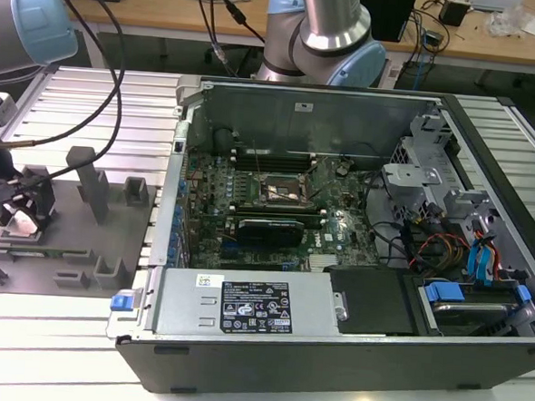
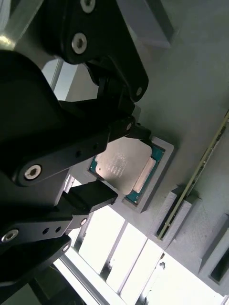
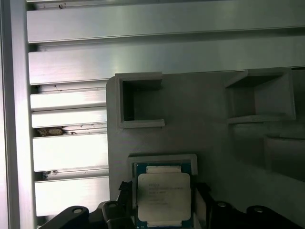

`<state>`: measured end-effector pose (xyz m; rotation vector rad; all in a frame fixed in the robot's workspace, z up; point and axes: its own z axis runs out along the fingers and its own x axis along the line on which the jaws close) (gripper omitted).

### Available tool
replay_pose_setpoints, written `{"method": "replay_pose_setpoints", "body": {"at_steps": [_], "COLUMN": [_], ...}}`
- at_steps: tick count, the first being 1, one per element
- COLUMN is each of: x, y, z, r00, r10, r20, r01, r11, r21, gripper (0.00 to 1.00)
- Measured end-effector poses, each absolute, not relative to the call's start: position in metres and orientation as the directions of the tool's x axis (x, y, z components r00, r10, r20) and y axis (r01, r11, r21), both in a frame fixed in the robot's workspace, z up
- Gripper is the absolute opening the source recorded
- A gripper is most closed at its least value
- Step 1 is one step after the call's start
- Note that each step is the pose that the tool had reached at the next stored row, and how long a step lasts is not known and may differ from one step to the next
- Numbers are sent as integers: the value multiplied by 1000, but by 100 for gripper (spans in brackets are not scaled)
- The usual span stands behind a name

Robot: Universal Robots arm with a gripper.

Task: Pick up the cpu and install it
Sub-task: 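Pick up the cpu and move it towards the insertion slot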

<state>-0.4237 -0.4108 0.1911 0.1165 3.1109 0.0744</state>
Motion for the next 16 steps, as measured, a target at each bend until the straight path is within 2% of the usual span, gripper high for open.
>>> {"method": "replay_pose_setpoints", "body": {"at_steps": [4,5,6,16], "x": [-424,-424,-424,-424], "y": [-411,-411,-411,-411], "z": [191,191,191,206], "r00": [-997,-997,-997,-997], "r10": [75,75,75,75], "r20": [-26,-26,-26,-26], "r01": [74,74,74,74], "r11": [996,996,996,996], "r21": [49,49,49,48], "gripper": [61,55,54,54]}}
